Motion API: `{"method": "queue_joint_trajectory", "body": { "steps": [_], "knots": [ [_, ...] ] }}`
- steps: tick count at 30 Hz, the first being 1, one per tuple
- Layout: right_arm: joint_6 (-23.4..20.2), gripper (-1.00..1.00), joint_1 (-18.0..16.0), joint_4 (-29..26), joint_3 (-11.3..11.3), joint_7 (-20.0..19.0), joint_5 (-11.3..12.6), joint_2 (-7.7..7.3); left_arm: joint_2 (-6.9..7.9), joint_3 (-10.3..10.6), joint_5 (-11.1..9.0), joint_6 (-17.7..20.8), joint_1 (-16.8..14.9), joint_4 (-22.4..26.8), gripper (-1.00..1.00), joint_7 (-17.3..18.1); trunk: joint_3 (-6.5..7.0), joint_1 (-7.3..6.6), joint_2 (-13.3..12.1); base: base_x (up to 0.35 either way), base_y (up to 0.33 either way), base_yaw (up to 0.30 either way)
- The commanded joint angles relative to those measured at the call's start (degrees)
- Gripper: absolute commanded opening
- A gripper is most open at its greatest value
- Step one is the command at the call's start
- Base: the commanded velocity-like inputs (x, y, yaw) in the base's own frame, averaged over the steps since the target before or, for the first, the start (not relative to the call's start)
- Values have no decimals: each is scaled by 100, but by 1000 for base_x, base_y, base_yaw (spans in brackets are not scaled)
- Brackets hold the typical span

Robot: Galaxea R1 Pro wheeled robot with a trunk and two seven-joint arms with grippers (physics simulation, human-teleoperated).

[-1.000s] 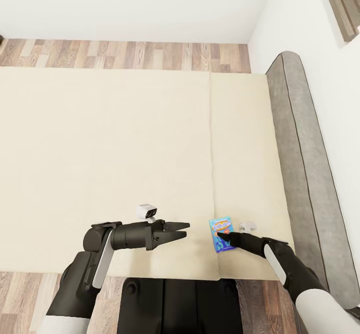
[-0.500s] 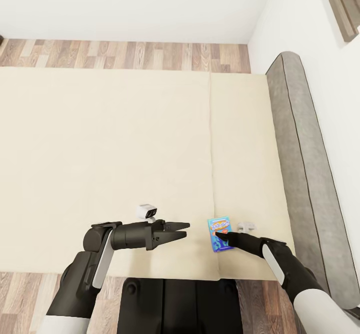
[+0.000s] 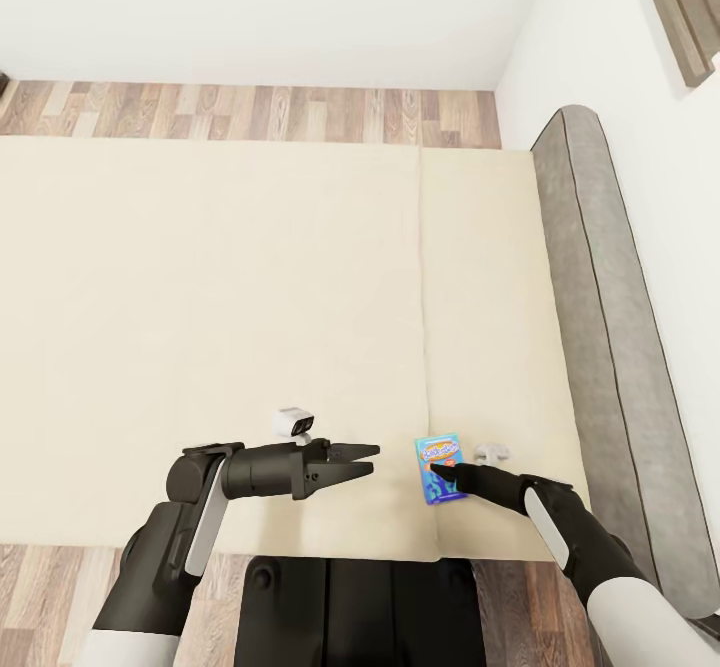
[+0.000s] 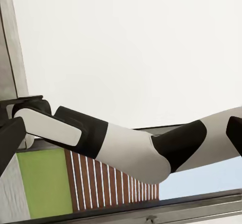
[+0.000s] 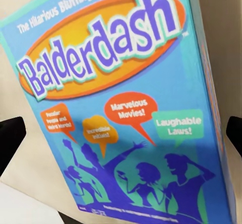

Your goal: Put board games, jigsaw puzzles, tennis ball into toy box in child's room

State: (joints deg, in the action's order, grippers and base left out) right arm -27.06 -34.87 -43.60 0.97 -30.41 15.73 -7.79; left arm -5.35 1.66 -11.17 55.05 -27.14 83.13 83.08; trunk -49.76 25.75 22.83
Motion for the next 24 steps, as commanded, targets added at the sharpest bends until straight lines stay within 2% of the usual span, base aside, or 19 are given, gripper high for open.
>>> {"method": "queue_joint_trajectory", "body": {
  "steps": [1, 24],
  "knots": [
    [-44, 100, -1, -5, 11, 9, 53, -6, -1, 1, -10, 60, -1, 1, 100, 12, -6, 3, 9, 0, 0, 0],
    [-37, 100, -2, -6, 9, 9, 53, -3, -1, -4, -16, 65, -1, 1, 100, 21, 16, 3, 9, 0, 0, 0]
  ]
}}
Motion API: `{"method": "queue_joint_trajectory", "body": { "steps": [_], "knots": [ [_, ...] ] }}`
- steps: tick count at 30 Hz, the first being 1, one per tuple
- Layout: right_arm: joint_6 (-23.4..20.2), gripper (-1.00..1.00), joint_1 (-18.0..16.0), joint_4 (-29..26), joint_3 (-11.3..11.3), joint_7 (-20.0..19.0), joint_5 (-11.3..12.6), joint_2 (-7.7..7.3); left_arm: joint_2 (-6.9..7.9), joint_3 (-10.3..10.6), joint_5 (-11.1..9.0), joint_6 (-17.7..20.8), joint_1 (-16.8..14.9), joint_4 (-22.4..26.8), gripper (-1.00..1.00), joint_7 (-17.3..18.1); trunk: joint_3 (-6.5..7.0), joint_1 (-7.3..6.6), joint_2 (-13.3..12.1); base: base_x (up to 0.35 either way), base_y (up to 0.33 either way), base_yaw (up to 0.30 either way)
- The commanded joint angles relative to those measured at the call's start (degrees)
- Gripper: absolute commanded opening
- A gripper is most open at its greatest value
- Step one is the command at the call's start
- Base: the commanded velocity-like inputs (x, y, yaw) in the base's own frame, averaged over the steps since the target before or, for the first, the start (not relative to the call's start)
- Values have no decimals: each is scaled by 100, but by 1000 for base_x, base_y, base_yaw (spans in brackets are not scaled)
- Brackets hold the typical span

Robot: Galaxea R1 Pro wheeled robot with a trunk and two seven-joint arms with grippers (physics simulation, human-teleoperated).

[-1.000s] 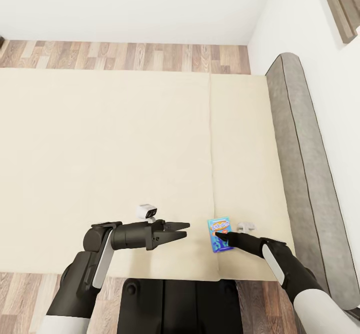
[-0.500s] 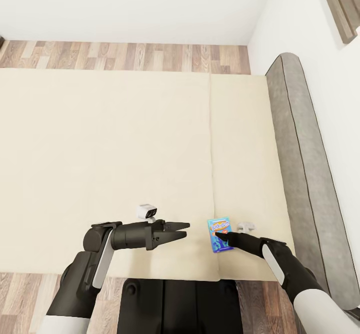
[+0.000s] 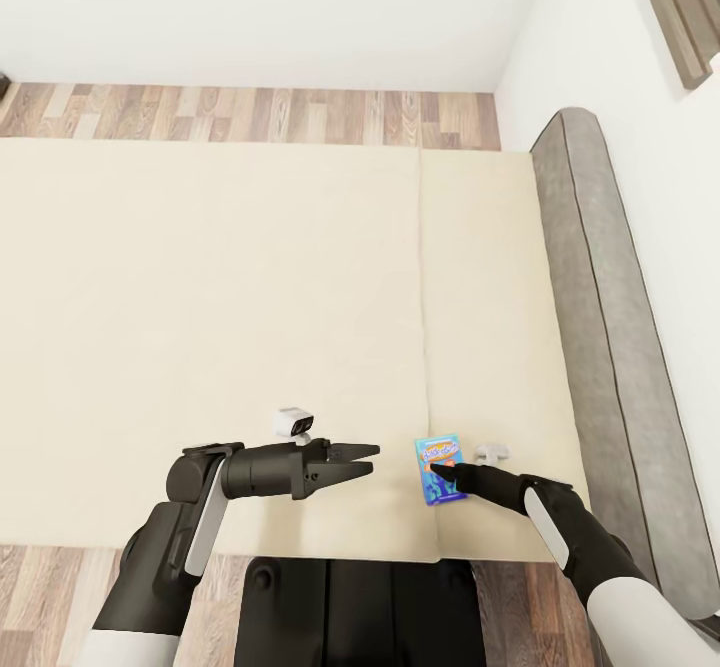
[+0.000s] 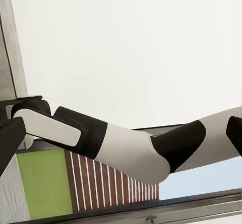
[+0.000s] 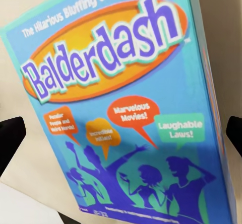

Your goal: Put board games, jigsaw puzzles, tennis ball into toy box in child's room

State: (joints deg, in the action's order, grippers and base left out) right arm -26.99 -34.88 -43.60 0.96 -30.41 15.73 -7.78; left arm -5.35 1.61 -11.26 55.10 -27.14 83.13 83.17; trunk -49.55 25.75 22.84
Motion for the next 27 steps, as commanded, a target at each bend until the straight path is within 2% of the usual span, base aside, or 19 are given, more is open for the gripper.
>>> {"method": "queue_joint_trajectory", "body": {
  "steps": [1, 27],
  "knots": [
    [-44, 100, 2, -5, 11, 9, 53, -4, -1, -1, -8, 60, -1, 1, 100, 13, 1, 4, 8, 0, 0, 0],
    [-43, 100, 3, -7, 17, 9, 53, -4, 0, -3, -3, 56, -1, 1, 100, 15, 28, 4, 8, 0, 0, 0]
  ]
}}
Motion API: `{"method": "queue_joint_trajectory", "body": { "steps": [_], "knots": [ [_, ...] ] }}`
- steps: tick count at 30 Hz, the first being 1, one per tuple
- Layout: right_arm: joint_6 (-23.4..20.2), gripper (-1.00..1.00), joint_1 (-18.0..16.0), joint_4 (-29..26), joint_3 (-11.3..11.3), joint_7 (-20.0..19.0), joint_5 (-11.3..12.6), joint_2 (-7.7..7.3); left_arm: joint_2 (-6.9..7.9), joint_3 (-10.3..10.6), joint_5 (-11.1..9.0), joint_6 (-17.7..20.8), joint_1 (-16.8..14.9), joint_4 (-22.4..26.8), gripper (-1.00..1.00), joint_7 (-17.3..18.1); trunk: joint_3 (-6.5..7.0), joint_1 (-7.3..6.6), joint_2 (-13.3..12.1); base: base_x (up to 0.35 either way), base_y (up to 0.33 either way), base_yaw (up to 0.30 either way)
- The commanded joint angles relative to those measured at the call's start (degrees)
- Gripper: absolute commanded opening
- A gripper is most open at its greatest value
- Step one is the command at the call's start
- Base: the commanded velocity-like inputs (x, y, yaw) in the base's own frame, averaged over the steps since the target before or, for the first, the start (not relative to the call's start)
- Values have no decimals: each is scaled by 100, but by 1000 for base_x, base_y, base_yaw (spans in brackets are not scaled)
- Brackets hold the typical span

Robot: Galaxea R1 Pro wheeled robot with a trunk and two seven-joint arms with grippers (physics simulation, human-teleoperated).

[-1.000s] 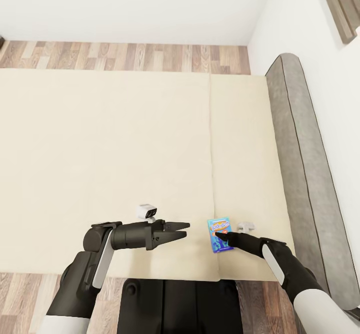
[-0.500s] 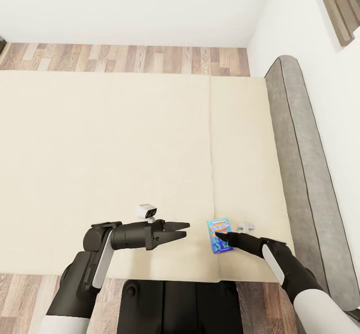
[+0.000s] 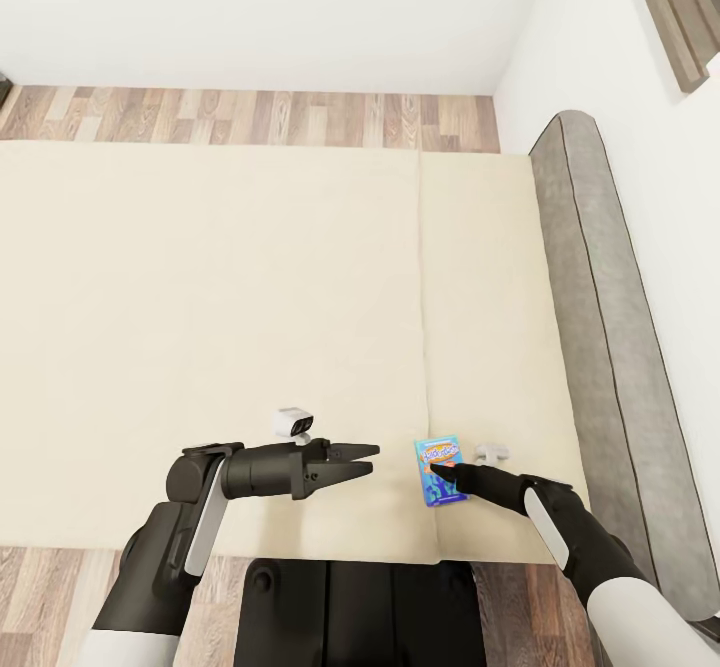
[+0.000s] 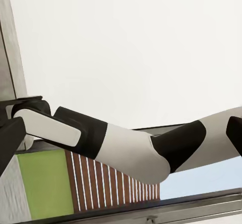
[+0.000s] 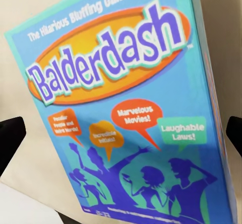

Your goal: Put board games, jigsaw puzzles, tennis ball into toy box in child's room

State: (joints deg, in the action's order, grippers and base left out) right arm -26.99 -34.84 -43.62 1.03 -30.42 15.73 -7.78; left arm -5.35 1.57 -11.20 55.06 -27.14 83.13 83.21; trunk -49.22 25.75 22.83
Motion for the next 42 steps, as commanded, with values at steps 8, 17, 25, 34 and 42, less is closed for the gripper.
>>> {"method": "queue_joint_trajectory", "body": {
  "steps": [8, 17, 25, 34, 42],
  "knots": [
    [-43, 100, -3, -4, 10, 10, 53, -5, -2, 5, -9, 65, -2, 1, 100, 11, -6, 3, 9, 0, 0, 0],
    [-43, 100, -2, -4, 11, 10, 53, -6, -2, 8, -6, 62, -1, 1, 100, 3, -6, 3, 9, 0, 0, 0],
    [-42, 100, -1, -3, 11, 10, 53, -5, 3, 1, -7, 61, -1, 1, 100, 10, -6, 3, 9, -5, 8, 0],
    [-43, 100, 0, -5, 11, 10, 53, -6, 5, 1, -12, 60, -2, 1, 100, 11, -6, 3, 9, -17, 36, 0],
    [-43, 100, 1, -6, 11, 8, 53, -8, 7, 1, -10, 64, -2, 1, 100, 11, -6, 3, 9, 0, 1, 0]
  ]
}}
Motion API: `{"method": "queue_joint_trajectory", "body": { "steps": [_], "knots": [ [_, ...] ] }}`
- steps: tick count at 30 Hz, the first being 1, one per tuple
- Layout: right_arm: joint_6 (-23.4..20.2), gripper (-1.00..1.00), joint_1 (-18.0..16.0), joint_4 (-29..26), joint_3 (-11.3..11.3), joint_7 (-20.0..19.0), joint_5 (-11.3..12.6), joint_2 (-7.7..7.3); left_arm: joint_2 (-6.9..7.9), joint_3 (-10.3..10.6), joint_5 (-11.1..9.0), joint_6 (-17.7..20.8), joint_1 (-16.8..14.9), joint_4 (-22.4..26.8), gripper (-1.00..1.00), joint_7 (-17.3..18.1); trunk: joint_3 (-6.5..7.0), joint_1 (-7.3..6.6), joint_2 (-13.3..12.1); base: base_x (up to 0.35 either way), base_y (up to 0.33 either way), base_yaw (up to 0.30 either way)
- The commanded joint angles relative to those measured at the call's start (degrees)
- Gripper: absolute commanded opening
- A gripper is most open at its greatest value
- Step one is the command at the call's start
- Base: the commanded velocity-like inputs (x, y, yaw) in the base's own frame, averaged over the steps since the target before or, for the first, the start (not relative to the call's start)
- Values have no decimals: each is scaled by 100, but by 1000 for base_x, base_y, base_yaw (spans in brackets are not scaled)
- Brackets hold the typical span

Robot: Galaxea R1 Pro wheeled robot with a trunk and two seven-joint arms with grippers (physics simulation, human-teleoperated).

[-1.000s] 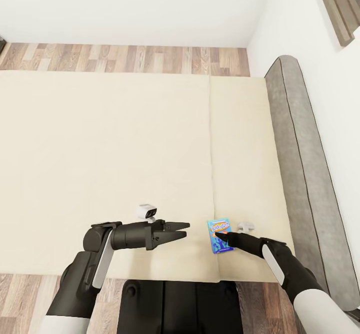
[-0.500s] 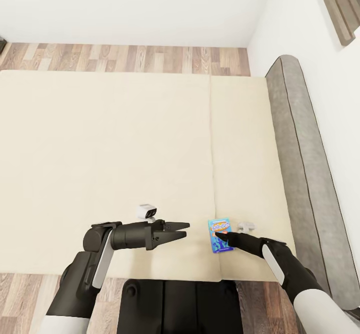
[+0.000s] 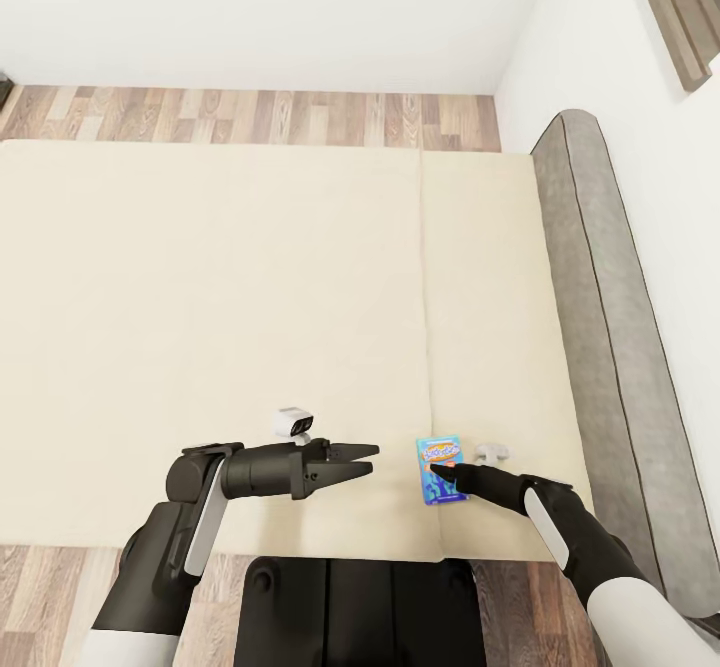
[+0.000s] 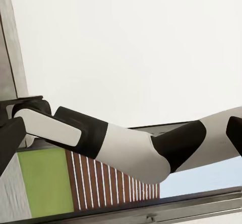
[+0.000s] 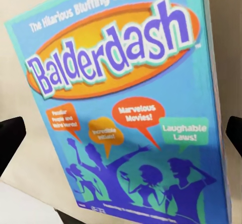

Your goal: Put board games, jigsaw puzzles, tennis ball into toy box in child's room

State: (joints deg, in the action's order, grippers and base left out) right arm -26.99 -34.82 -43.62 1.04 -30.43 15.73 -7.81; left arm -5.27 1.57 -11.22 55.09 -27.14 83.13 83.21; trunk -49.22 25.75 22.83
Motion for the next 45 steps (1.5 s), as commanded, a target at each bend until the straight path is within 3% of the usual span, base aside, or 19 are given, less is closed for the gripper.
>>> {"method": "queue_joint_trajectory", "body": {
  "steps": [1, 45],
  "knots": [
    [-43, 100, 0, -6, 11, 10, 53, -4, -1, 1, -7, 61, -2, 1, 100, 12, -6, 3, 9, 0, 0, 0],
    [-26, 100, 1, -6, 11, 5, 52, -3, 0, 1, -4, 60, -1, 1, 100, 12, -6, 3, 9, -7, 53, 0]
  ]
}}
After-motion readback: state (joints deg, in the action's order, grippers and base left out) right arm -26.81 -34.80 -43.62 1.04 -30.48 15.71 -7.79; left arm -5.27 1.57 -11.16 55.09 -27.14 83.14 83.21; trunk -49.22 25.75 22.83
